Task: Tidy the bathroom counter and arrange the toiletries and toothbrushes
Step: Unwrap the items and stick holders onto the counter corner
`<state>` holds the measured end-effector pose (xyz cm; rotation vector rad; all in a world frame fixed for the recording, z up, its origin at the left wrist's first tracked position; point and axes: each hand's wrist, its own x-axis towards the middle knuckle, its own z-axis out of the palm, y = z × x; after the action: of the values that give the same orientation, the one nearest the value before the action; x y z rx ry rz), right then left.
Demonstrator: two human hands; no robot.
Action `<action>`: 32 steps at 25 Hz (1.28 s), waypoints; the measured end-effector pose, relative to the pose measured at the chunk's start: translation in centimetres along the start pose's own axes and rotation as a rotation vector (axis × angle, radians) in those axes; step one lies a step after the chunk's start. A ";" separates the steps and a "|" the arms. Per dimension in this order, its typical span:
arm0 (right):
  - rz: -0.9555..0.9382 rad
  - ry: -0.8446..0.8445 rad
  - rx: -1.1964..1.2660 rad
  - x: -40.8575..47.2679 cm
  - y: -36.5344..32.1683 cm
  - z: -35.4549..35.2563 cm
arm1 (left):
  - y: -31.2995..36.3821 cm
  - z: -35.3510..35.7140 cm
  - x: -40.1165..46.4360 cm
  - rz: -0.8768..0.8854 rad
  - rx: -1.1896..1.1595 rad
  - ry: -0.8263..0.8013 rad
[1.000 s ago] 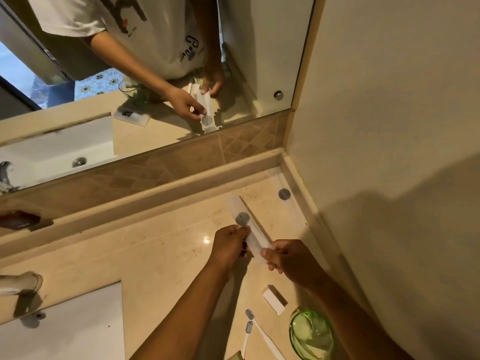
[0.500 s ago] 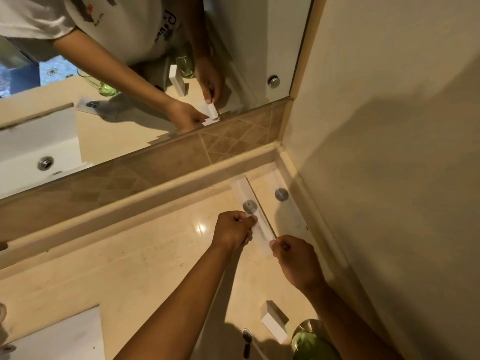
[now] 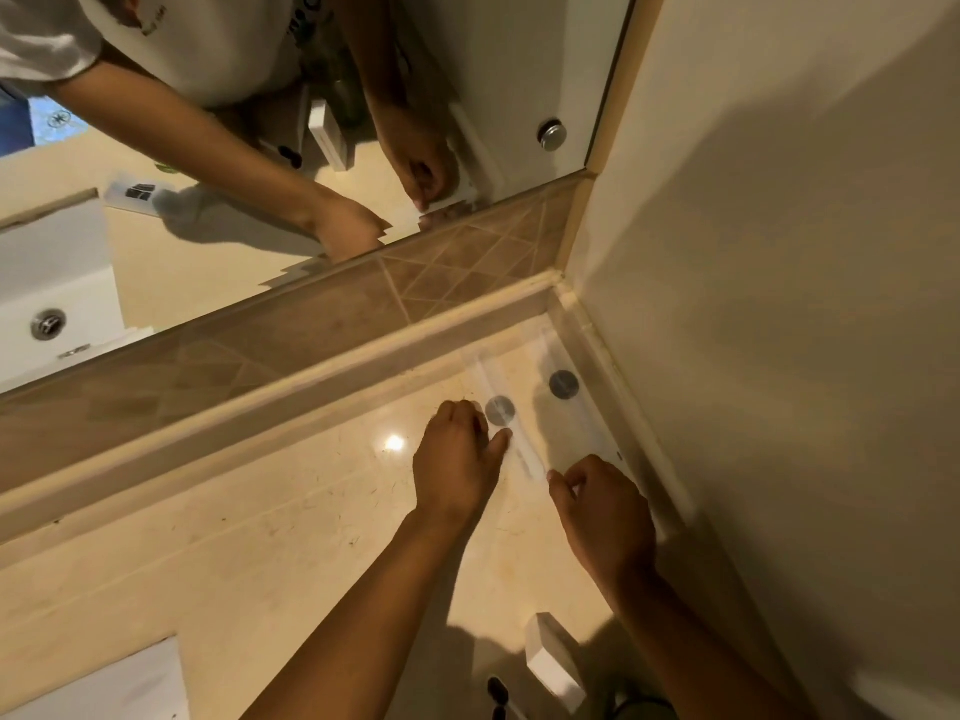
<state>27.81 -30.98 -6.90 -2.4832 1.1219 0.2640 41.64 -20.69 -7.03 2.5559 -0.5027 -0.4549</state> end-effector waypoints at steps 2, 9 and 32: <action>-0.135 0.090 0.052 -0.3 -0.4 0.3 | -0.7 -0.2 -0.1 0.197 0.089 0.097; -0.329 0.089 0.088 -1.2 -2.9 1.6 | -2.2 -0.3 2.0 0.368 0.326 -0.112; -0.276 0.150 0.061 0.4 -1.9 2.1 | -0.7 1.3 3.3 0.359 0.368 -0.152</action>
<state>29.52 -29.23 -8.40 -2.5977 0.8127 -0.0359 44.14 -22.05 -9.21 2.6963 -1.1720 -0.4606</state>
